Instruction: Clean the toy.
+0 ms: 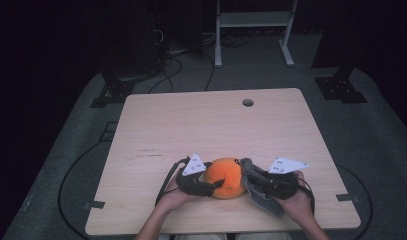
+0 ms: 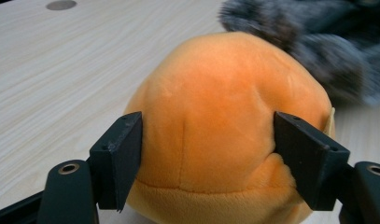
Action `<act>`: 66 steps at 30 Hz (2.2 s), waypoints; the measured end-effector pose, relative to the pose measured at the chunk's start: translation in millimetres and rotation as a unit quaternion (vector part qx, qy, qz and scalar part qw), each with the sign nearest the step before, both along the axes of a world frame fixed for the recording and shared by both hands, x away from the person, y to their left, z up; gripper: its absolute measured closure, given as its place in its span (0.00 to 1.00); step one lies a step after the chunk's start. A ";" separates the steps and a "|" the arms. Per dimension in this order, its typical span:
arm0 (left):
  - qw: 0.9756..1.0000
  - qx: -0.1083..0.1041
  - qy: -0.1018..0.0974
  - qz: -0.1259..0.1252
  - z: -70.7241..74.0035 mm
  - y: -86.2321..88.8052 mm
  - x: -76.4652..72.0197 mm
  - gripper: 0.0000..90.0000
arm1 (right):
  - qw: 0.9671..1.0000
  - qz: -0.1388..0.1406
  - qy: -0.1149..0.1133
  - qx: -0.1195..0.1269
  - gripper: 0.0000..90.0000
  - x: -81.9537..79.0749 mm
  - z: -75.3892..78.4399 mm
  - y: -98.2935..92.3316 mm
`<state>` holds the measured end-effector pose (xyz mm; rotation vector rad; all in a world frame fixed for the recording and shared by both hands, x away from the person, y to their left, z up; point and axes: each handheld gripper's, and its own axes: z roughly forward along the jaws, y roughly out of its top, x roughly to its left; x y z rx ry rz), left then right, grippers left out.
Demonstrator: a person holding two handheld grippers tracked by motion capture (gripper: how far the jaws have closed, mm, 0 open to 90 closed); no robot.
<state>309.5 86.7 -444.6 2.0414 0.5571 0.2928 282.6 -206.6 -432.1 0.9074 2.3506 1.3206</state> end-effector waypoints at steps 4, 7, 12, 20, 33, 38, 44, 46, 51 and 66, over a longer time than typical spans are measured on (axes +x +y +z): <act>1.000 0.007 -0.005 -0.008 -1.5 2.7 -2.7 0.29 | 1.000 -0.014 0.006 0.016 0.81 2.6 -1.4 -4.6; 1.000 0.012 0.002 -0.013 2.3 4.1 -4.8 0.20 | 1.000 -0.005 -0.006 0.003 0.82 -0.7 -0.6 2.3; 1.000 -0.023 0.007 0.000 14.3 3.5 -4.7 0.14 | 1.000 0.007 -0.003 0.015 0.82 -4.5 1.6 6.1; 1.000 0.007 -0.010 -0.010 2.8 -3.2 -10.9 0.27 | 0.999 0.025 0.006 0.024 0.81 -4.7 2.4 6.1; 0.999 0.020 -0.028 -0.037 4.2 -8.0 -15.6 0.24 | 1.000 0.013 -0.022 0.015 0.81 -7.9 6.8 12.0; 1.000 0.029 0.000 -0.006 11.2 -10.4 -5.2 0.03 | 0.999 0.025 -0.020 0.008 0.81 -9.4 3.2 11.7; 0.998 0.040 -0.038 -0.010 8.0 -21.8 -12.6 0.35 | 1.000 0.017 -0.002 0.008 0.81 -4.4 1.0 3.9; 0.996 0.027 -0.088 -0.006 14.1 -29.2 -19.9 0.44 | 1.000 -0.003 -0.003 0.002 0.81 -4.6 4.9 -0.8; 0.987 0.033 -0.155 -0.011 8.4 -48.0 -22.8 0.42 | 0.998 -0.016 -0.038 0.038 0.81 -11.4 21.8 -6.0; 0.994 0.028 -0.102 -0.002 1.9 -38.7 -19.7 0.34 | 1.000 -0.001 -0.006 0.002 0.82 -4.6 3.8 -9.1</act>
